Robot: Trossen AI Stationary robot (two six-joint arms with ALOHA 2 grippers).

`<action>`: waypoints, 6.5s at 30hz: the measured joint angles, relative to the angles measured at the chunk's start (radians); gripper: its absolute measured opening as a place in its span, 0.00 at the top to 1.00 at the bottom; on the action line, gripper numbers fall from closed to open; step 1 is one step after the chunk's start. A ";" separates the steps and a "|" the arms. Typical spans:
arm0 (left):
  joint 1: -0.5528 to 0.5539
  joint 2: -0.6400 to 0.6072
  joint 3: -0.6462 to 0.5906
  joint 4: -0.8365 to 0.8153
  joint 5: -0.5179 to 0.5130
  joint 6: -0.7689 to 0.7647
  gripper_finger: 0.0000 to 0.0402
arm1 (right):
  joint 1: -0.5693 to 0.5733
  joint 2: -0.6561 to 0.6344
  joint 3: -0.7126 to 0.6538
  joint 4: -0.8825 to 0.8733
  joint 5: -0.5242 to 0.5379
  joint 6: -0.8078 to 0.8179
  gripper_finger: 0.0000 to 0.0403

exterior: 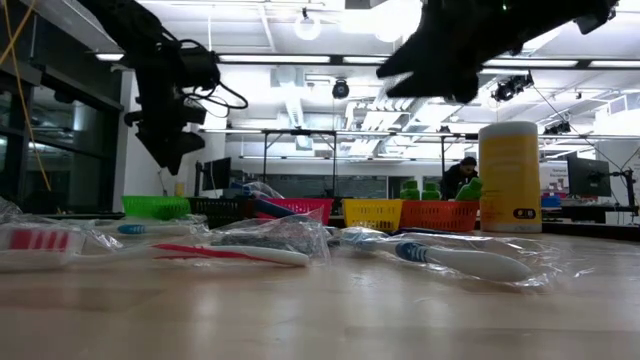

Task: Pick & Place Travel size toiletries
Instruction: Put the blue razor into the black basket

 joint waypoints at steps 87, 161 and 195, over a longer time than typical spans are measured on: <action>-0.487 -0.288 -0.457 0.937 0.501 0.072 0.55 | -0.108 0.090 0.003 -0.139 0.076 -0.010 0.93; -0.629 0.324 -0.181 1.604 0.796 -0.053 0.91 | -0.187 0.471 0.043 1.088 -0.363 -0.460 0.93; -0.390 0.176 -0.099 0.876 0.530 -0.086 0.93 | -0.005 0.186 0.043 0.521 0.166 -0.432 0.41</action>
